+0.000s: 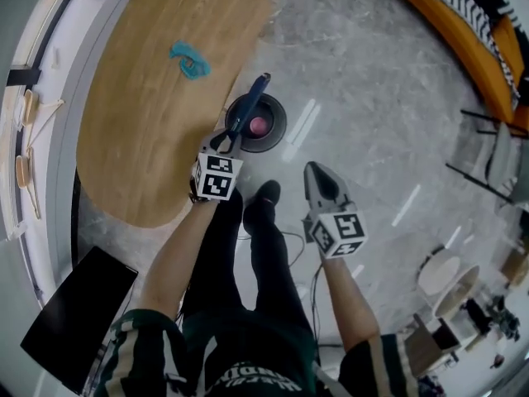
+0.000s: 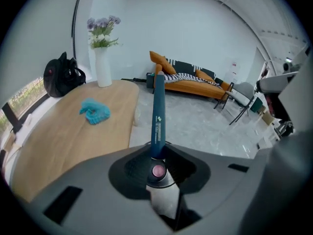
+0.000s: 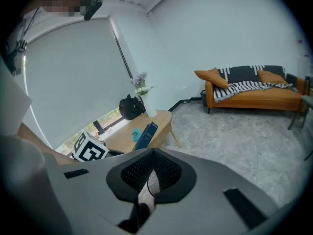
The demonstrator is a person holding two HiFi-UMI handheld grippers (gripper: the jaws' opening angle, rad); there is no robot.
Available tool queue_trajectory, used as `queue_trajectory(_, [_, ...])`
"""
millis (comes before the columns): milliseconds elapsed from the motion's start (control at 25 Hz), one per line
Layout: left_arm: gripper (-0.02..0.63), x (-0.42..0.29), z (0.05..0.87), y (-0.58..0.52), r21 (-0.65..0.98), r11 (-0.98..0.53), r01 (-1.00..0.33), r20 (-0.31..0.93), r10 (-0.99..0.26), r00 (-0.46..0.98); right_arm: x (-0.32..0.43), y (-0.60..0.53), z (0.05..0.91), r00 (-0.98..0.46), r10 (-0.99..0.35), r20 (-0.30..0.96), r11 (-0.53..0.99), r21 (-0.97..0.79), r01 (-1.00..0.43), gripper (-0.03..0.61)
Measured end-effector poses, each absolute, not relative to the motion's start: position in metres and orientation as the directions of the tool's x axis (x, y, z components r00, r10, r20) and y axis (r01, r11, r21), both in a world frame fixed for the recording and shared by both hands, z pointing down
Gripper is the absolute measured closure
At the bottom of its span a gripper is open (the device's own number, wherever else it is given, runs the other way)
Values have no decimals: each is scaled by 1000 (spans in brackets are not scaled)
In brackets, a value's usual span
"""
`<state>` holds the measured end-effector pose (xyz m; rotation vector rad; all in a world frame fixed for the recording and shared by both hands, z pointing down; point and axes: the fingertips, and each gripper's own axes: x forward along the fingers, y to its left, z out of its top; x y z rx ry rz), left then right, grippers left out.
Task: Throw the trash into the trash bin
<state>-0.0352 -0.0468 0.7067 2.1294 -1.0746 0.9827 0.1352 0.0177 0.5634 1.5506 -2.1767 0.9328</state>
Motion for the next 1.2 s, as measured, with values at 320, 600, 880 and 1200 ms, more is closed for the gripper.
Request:
queue_trajectory(320, [529,-18,793,-19,165,-433,-886,879,-343,332,161,20,605,-336,-724,602,145,-343,-928,577])
queue_trajectory(600, [529,-10,868,-4,142,-434,-889,918,-277,282,170,21,632,-345,-712,612,145,-352,-925,577])
queue_trajectory(880, [528,-7,919,7,155,-387,-909,953,-186,241,181,25,650,-350,-684,640,146,-351,-925,577])
queue_trajectory(1200, [511,-11,935,7,168,-394,-904,955,-161,248,184,22,660,-354,-669,654,140,-357,-924,577])
